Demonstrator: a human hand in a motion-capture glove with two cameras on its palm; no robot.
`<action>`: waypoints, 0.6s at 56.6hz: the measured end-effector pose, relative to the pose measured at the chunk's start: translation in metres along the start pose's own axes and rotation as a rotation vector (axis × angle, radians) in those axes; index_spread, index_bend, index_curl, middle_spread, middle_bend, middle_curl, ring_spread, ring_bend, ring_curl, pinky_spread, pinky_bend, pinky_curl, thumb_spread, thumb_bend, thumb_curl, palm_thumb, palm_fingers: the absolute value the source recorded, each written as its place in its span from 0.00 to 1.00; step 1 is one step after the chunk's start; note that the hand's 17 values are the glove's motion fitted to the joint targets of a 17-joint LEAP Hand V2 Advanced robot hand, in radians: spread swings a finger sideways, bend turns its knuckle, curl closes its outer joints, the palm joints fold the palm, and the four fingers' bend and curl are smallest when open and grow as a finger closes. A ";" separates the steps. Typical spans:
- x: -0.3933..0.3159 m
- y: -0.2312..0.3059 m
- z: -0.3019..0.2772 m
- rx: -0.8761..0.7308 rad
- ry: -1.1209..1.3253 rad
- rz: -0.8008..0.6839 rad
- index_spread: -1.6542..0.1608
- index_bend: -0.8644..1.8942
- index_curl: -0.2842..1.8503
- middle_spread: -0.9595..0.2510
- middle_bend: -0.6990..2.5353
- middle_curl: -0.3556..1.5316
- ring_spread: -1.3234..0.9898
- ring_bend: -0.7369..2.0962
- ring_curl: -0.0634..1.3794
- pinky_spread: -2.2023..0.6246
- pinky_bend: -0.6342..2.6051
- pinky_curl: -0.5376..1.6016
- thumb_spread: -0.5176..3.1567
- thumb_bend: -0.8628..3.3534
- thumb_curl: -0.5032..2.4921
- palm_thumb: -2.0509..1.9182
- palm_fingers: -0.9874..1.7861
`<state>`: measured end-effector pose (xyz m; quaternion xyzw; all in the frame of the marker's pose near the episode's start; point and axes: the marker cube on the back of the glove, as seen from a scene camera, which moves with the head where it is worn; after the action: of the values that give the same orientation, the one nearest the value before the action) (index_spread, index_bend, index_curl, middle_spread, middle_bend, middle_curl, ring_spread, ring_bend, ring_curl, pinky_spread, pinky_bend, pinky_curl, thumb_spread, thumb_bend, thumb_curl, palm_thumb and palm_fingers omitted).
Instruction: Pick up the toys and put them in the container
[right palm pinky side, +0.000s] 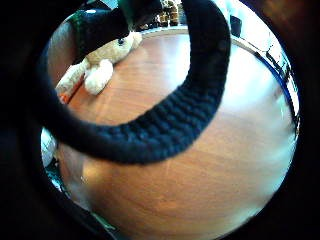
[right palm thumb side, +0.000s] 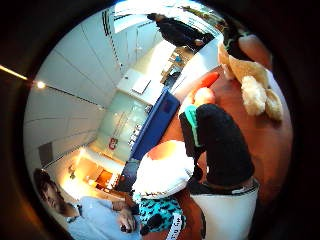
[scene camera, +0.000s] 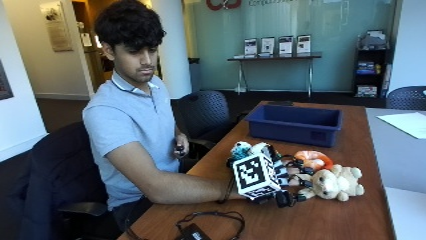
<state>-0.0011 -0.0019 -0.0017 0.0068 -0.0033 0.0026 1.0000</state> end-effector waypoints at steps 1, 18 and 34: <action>0.000 -0.001 0.000 0.004 -0.001 0.001 0.85 0.43 0.16 0.78 0.24 0.19 0.56 0.36 0.07 0.78 0.33 0.29 0.27 0.20 0.16 0.50 0.49; -0.028 -0.017 -0.016 -0.035 0.159 0.024 0.78 0.47 0.24 0.77 0.27 0.22 0.54 0.39 0.13 0.79 0.37 0.35 0.53 0.21 0.19 0.52 0.44; -0.009 -0.096 -0.014 -0.432 0.310 0.267 0.73 0.40 0.25 0.78 0.26 0.26 0.56 0.32 0.12 0.79 0.45 0.40 0.58 0.24 0.24 0.58 0.32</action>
<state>-0.0098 -0.0982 -0.0170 -0.2072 0.1480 0.1345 0.9577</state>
